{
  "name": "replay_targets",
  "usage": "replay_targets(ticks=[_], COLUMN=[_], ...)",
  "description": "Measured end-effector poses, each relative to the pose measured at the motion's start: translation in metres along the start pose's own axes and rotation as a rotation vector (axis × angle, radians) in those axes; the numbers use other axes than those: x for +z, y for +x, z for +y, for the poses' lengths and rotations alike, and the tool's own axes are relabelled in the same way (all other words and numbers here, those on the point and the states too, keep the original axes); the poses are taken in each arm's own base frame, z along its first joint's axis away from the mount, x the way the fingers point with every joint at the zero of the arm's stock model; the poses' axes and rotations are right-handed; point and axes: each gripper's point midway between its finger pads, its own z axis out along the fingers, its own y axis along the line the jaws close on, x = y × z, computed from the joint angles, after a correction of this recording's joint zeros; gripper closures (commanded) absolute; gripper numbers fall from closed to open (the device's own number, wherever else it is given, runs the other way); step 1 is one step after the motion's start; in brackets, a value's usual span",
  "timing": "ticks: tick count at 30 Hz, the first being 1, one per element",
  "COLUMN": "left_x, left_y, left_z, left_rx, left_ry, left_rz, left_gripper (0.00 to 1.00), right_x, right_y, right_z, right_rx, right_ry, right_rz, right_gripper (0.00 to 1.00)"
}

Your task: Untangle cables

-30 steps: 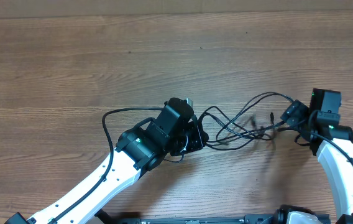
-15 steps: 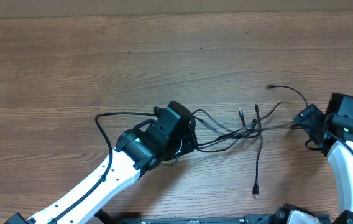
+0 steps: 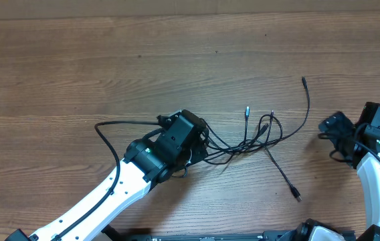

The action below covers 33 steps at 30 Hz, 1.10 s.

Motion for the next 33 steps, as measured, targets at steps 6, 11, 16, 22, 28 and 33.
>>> replay_targets(ticks=[6,11,16,22,28,33], left_x=[-0.003,-0.005,-0.007,-0.009,-0.010,-0.010], left_y=[-0.014,-0.022,-0.030,-0.035,-0.036,-0.035], left_z=[-0.034,-0.042,-0.049,-0.056,-0.060,-0.061], left_rx=[0.231,0.404,0.504,0.550,0.560,0.564], left_ry=[0.133,0.151,0.160,0.180,0.190,0.198], left_rz=[-0.068,-0.124,-0.178,-0.211,-0.222,-0.218], left_gripper=[0.96,0.96,0.96,0.96,0.96,0.96], right_x=[-0.014,-0.042,-0.056,-0.066,-0.068,-0.059], right_y=[0.031,0.073,0.096,0.120,0.139,0.148], right_z=[0.067,0.109,0.124,0.143,0.156,0.158], right_rx=[-0.274,-0.421,-0.400,-0.259,-0.146,-0.093], right_ry=[-0.398,-0.684,-0.767,-0.771,-0.712,-0.611], right_rz=[0.134,0.266,0.367,0.511,0.602,0.594], right_gripper=[0.07,0.12,0.12,0.14,0.27,0.34])
